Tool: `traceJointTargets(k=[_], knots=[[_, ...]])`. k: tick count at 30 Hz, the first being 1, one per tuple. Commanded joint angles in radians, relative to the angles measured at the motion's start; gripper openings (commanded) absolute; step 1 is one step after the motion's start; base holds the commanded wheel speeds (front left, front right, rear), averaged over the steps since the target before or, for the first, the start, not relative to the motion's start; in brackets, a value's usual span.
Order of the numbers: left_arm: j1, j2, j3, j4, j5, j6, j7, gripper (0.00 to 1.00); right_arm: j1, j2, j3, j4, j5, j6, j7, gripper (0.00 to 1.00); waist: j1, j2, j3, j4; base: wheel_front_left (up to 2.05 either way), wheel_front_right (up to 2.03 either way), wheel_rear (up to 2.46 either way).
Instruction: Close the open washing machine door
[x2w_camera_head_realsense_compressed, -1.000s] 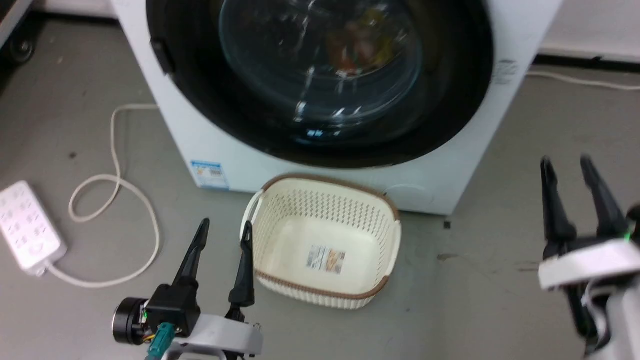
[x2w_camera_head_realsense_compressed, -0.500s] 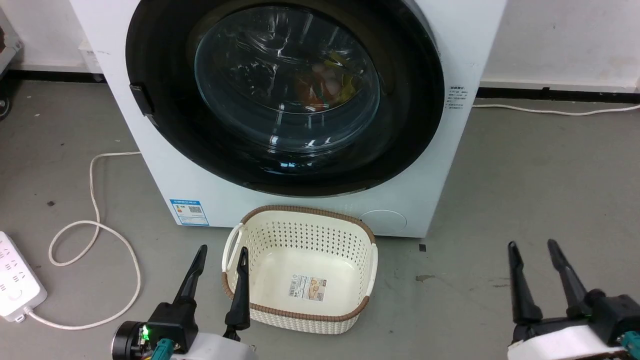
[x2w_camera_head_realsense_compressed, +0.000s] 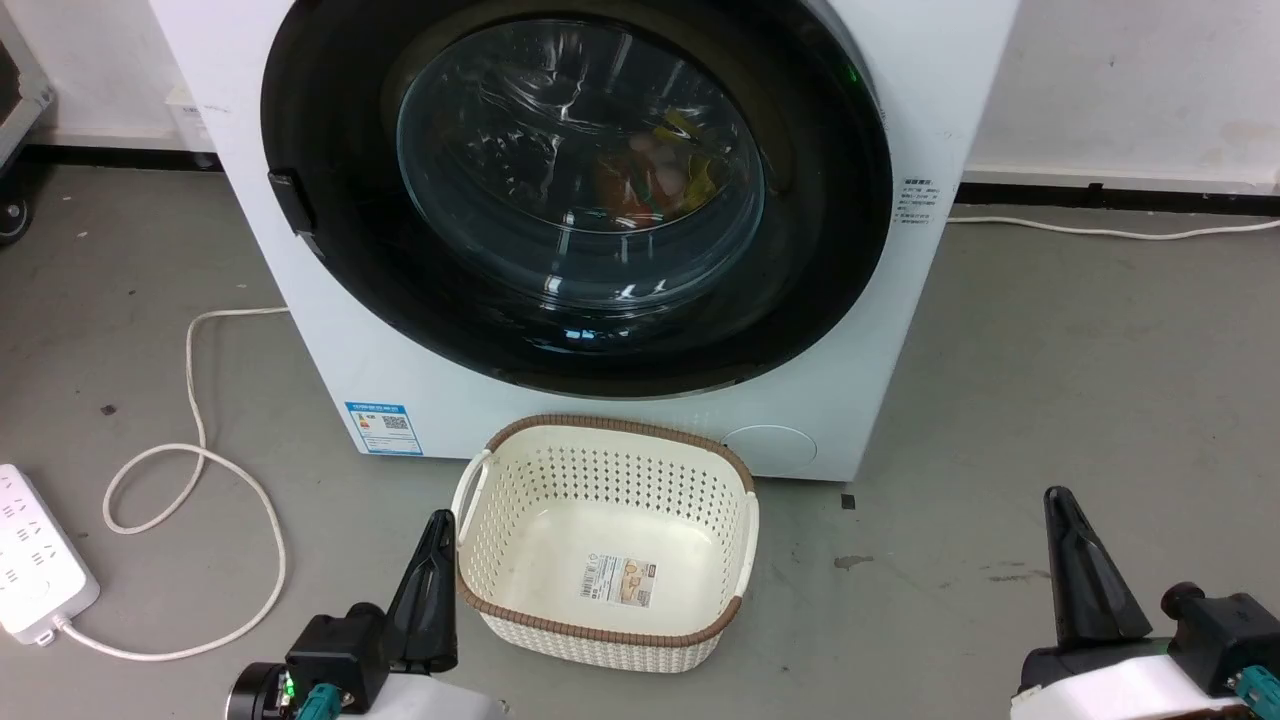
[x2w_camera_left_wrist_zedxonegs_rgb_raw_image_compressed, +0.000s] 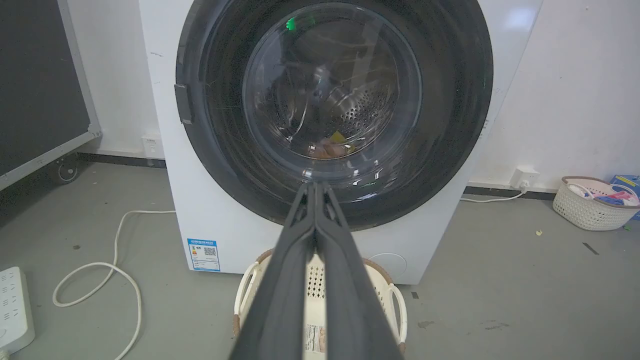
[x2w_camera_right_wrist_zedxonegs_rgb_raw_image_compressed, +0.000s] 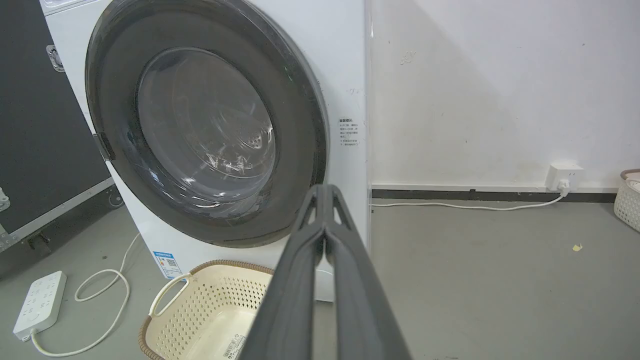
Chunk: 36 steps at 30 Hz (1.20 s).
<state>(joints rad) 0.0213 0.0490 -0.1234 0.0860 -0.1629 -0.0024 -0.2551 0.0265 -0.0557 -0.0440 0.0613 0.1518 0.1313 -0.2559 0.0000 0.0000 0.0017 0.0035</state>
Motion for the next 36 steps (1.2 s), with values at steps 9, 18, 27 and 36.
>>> traceJointTargets(k=[9, 18, 27, 36], knots=[[-0.002, 0.0, 0.01, -0.007, 0.013, 0.0, 0.02, 0.0, -0.002, 0.0, 0.004, -0.005, -0.012, 0.0, 0.021, 0.0, 0.0, 0.0, 0.0, 0.0, 0.0, 0.0, 0.0], [-0.003, 0.0, 0.019, -0.013, 0.025, 0.0, 0.039, 0.0, -0.004, 0.001, 0.007, -0.009, -0.023, 0.0, 0.039, 0.0, 0.0, 0.0, 0.0, -0.001, 0.0, 0.0, 0.0], [-0.005, 0.0, 0.028, -0.019, 0.037, 0.001, 0.057, 0.0, -0.006, 0.001, 0.01, -0.014, -0.034, 0.0, 0.057, 0.0, 0.0, 0.0, 0.0, -0.001, 0.0, 0.0, 0.0], [-0.006, 0.001, 0.037, -0.025, 0.048, 0.001, 0.076, 0.0, -0.008, 0.002, 0.013, -0.018, -0.045, 0.0, 0.076, 0.0, 0.0, 0.0, 0.0, -0.001, 0.0, 0.0, 0.0]])
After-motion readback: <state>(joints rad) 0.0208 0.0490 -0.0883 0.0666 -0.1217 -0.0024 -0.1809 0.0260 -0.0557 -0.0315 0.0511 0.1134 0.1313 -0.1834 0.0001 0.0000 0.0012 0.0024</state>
